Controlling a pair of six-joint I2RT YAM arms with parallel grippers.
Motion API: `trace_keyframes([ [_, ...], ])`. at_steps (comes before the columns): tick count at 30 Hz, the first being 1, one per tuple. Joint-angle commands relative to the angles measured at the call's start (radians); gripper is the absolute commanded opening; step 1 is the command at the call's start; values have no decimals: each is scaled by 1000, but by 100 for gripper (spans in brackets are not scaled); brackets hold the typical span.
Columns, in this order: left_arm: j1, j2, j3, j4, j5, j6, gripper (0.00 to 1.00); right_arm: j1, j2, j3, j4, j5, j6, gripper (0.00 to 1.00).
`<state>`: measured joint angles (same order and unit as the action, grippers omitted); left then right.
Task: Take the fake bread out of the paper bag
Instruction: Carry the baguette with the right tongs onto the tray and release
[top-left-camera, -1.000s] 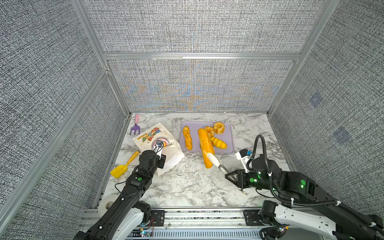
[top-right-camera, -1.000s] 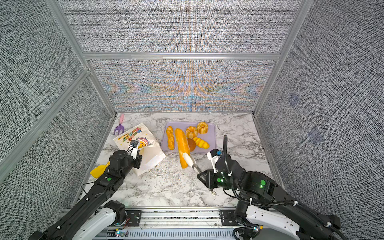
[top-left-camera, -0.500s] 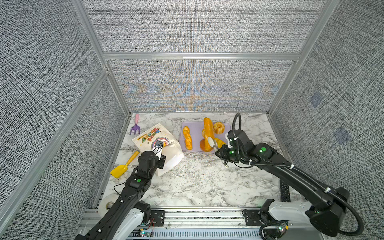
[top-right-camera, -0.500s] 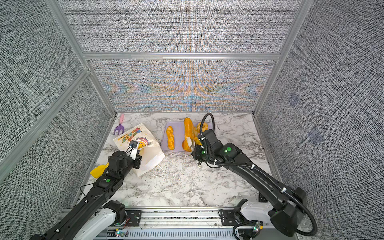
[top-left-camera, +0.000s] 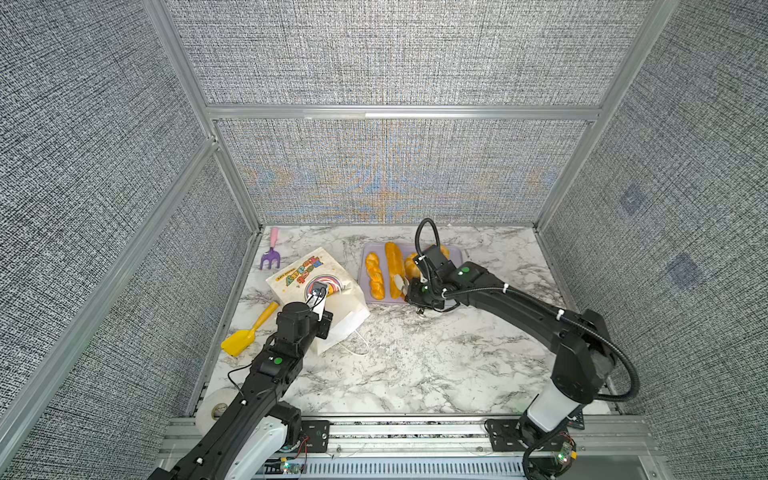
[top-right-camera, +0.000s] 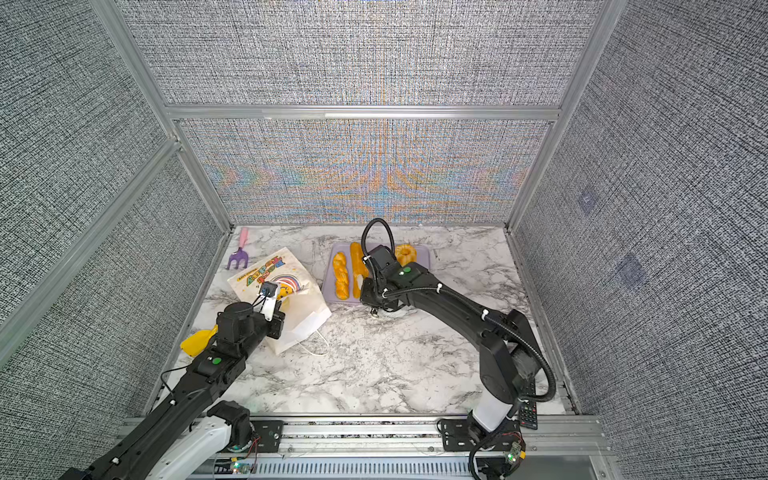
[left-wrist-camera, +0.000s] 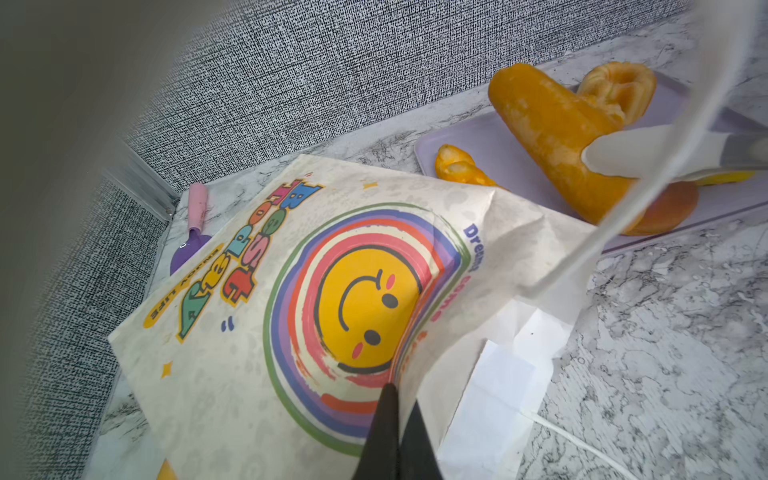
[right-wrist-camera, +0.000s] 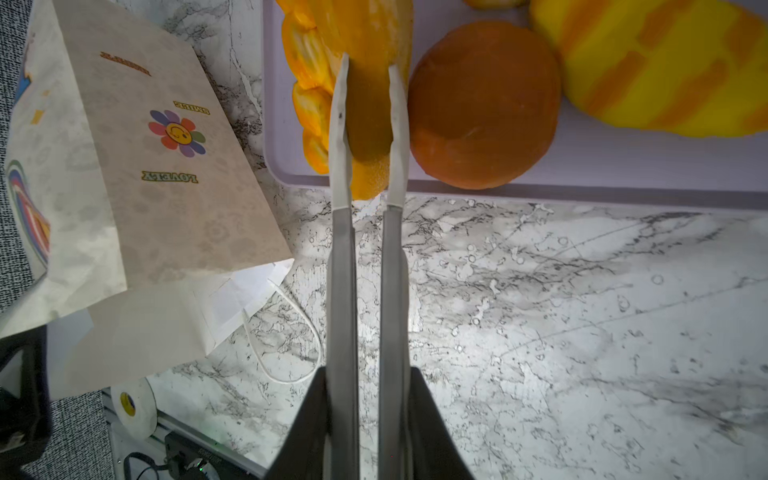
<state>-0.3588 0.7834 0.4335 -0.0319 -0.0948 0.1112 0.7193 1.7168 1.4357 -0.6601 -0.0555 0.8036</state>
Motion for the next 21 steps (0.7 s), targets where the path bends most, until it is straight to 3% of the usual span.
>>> trace_keyframes([
  [1,0,2,-4,-3,18,-8,0,0,35,33,-15,30,-36,12],
  [11,1,4,-4,-8,20,-7,0,1,47,20,2,19,-54,45],
  [21,1,10,-1,-16,21,-6,0,-4,1,17,-14,4,-73,50],
])
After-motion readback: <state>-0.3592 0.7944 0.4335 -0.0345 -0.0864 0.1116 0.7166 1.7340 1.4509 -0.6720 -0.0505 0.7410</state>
